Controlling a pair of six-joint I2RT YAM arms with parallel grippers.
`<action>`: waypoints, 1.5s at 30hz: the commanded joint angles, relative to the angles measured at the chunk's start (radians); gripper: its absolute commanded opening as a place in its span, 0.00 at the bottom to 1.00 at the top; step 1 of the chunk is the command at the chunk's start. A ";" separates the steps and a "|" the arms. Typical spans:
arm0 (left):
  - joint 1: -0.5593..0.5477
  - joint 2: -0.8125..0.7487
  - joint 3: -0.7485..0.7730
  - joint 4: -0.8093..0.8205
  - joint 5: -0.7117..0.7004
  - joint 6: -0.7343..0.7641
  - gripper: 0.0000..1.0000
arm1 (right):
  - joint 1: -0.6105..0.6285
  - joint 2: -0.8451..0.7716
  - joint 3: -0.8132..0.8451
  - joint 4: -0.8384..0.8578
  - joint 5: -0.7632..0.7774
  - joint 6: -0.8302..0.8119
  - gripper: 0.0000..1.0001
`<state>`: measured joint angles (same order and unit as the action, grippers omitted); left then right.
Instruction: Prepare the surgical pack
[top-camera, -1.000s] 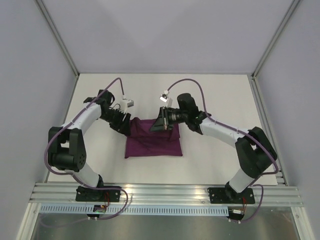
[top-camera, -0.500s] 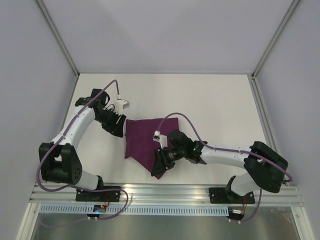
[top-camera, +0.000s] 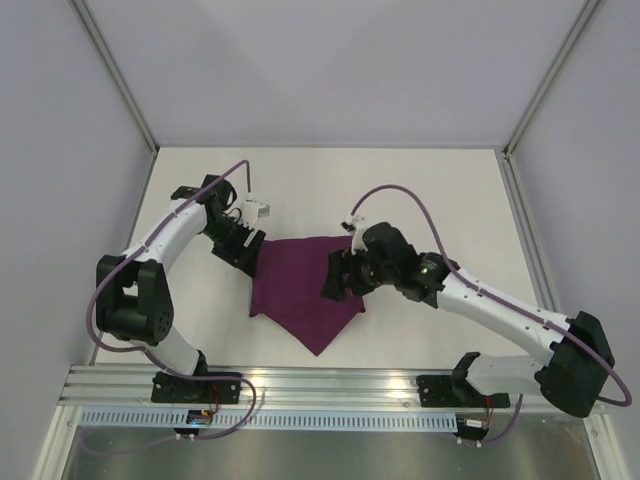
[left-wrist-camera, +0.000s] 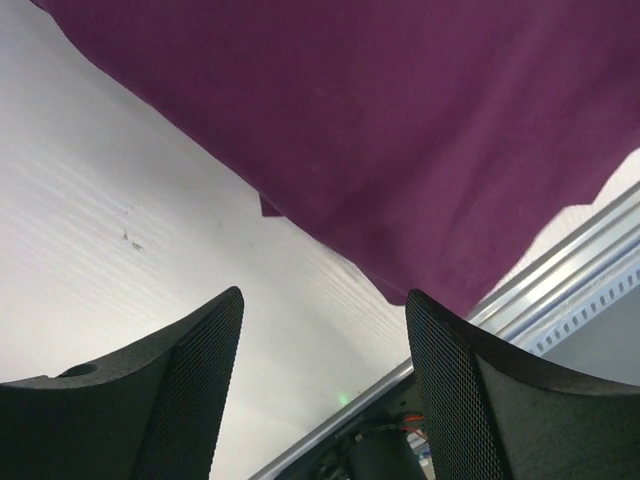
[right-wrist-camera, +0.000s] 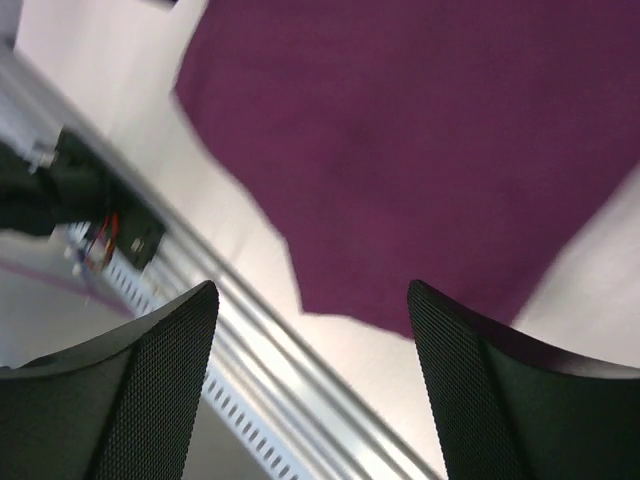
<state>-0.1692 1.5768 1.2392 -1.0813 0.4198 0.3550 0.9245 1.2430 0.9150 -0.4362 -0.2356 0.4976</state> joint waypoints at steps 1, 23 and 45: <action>0.000 0.066 0.045 0.046 -0.030 -0.068 0.74 | -0.174 0.009 0.010 -0.102 0.136 -0.040 0.79; -0.035 0.253 -0.006 0.182 -0.016 -0.019 0.00 | -0.483 0.447 -0.050 0.367 -0.186 0.052 0.10; -0.114 -0.226 -0.004 0.134 -0.116 0.232 0.77 | -0.529 0.232 0.018 0.142 0.050 0.050 0.65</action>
<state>-0.2192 1.4815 1.2736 -0.9829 0.3107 0.4995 0.3847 1.6512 1.0267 -0.2863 -0.3061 0.5041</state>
